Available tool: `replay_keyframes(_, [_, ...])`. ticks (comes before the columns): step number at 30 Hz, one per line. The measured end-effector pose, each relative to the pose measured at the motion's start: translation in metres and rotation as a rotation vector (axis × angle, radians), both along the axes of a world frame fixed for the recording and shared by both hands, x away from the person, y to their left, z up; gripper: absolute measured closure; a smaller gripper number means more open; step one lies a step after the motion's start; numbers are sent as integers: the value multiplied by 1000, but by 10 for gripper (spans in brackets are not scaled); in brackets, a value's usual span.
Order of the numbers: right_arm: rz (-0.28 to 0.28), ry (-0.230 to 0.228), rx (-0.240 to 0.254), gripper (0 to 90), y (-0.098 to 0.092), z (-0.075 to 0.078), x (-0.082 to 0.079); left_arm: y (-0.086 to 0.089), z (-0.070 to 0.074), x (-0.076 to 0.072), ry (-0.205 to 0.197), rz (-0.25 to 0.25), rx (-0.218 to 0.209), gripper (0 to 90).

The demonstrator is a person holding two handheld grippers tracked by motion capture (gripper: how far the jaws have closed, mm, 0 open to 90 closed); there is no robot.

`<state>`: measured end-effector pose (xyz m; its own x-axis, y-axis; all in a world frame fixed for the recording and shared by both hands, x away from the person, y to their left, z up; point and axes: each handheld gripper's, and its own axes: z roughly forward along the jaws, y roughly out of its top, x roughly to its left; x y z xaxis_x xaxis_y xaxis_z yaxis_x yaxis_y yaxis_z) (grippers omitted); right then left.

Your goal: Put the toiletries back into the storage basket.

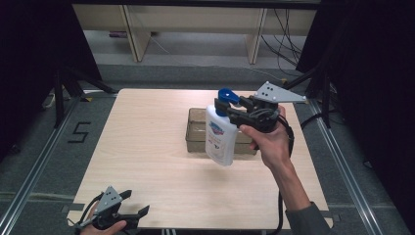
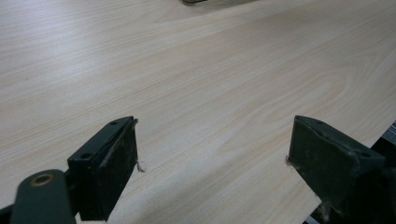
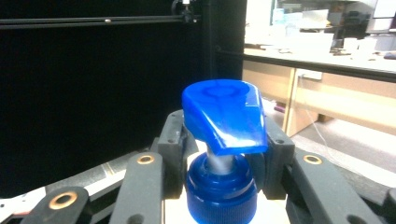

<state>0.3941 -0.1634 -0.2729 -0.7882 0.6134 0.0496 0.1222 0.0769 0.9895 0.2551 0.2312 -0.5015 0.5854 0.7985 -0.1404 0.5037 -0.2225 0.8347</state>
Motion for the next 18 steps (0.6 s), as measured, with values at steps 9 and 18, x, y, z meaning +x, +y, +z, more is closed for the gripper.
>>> replay_keyframes(9, [-69,-5,-18,614,-19,13,15,2,0,0,3,2,6,150])
replay_keyframes(18, [-147,-6,0,614,-37,27,31,1,1,-1,7,6,21,150])
